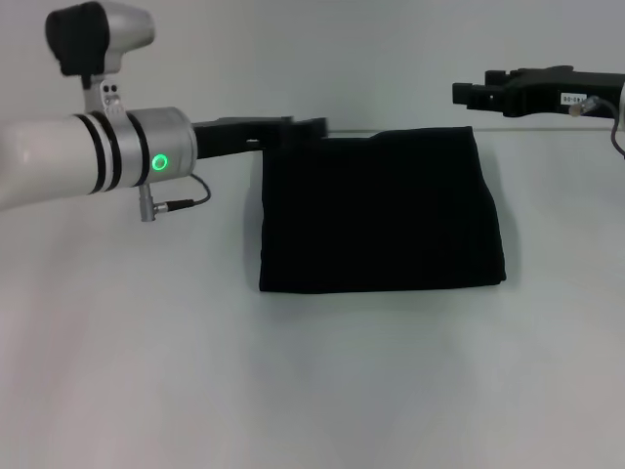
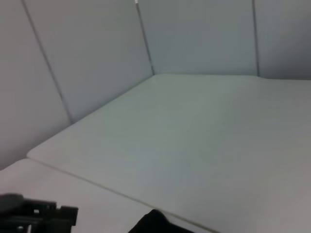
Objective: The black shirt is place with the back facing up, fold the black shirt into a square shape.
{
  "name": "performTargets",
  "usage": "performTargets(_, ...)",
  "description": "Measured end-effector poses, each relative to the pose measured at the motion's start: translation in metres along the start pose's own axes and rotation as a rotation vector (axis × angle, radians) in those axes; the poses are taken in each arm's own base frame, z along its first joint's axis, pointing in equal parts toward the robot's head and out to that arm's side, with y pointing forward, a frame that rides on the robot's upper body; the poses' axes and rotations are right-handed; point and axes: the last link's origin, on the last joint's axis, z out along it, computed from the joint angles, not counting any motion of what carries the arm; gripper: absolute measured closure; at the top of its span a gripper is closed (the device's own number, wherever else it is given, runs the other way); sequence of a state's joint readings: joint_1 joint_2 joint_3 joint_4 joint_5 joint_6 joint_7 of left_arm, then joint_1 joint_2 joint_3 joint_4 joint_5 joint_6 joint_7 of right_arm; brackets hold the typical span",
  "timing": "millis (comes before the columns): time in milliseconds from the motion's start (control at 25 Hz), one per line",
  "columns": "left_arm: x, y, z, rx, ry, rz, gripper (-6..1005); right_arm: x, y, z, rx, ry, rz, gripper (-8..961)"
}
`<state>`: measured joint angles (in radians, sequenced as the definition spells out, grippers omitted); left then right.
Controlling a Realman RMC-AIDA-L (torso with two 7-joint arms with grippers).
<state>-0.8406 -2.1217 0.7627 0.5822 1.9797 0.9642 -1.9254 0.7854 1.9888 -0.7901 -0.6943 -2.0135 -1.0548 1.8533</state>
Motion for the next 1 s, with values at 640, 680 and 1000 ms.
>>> performTargets(640, -0.001, 0.03, 0.017, -0.059, -0.186, 0.619, 106, 0.021, 0.008, -0.008, -0.105, 0.1, -0.284, 48)
performTargets(680, -0.002, 0.03, 0.017, -0.057, -0.189, 0.622, 99, 0.022, 0.008, -0.008, -0.104, 0.104, -0.281, 29)
performTargets(1000, -0.009, 0.022, 0.012, -0.039, -0.192, 0.598, 78, 0.026, 0.009, -0.006, -0.1, 0.155, -0.275, 15)
